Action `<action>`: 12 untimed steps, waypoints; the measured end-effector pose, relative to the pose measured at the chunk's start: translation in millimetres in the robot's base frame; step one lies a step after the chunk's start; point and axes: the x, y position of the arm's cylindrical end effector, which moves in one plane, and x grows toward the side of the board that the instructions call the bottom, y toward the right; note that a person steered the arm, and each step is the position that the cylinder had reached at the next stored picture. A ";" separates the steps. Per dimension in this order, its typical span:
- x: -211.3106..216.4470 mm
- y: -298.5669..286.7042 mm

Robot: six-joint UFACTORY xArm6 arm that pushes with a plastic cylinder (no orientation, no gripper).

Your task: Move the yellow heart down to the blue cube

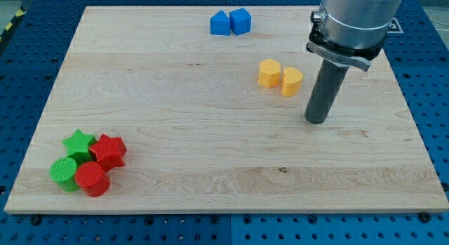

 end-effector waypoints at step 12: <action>-141.9 -8.9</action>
